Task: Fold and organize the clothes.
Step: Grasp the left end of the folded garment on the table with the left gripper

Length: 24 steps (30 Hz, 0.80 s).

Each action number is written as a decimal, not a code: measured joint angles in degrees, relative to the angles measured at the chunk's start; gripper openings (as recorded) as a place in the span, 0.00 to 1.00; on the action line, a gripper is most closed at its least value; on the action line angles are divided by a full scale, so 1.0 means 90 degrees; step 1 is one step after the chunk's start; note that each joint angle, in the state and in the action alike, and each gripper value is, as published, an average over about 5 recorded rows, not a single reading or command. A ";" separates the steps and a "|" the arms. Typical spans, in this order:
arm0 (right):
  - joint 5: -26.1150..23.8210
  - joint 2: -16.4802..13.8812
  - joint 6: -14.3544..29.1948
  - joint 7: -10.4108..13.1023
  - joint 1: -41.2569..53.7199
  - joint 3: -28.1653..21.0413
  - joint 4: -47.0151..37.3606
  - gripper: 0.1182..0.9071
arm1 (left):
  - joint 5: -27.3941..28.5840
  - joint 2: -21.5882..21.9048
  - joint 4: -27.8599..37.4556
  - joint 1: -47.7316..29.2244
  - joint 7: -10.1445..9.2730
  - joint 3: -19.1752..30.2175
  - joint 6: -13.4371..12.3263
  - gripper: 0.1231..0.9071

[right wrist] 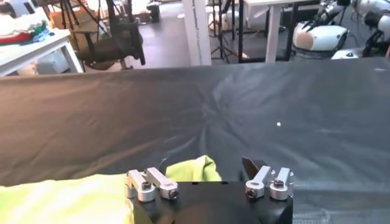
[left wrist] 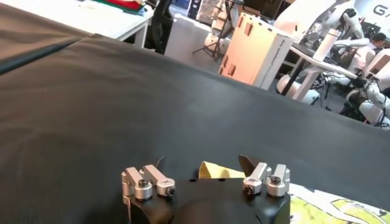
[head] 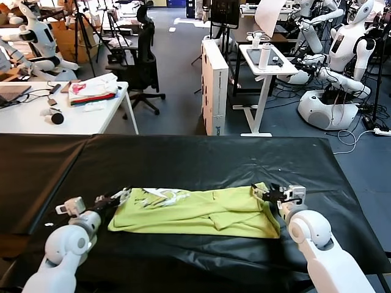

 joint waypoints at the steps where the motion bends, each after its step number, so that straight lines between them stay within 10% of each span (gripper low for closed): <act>1: -0.0006 0.0011 0.0002 -0.0001 -0.0006 0.0000 -0.0002 0.60 | 0.0003 -0.0008 -0.0006 0.0008 0.0004 0.0007 0.0001 0.78; 9: -0.0034 0.0076 0.0069 0.0002 -0.0023 0.0011 -0.0047 0.08 | 0.0010 -0.0048 -0.0057 0.0046 0.0036 0.0026 0.0018 0.31; 15: -0.0048 0.0180 0.0245 0.0100 -0.0075 0.0047 -0.0072 0.04 | 0.0034 -0.0047 -0.0136 0.0113 0.0065 -0.0035 -0.0022 0.06; 24: -0.0051 0.0296 0.0456 0.0226 -0.0141 0.0103 -0.0121 0.04 | 0.0017 0.0007 -0.0113 0.0145 0.0070 -0.0173 -0.0081 0.03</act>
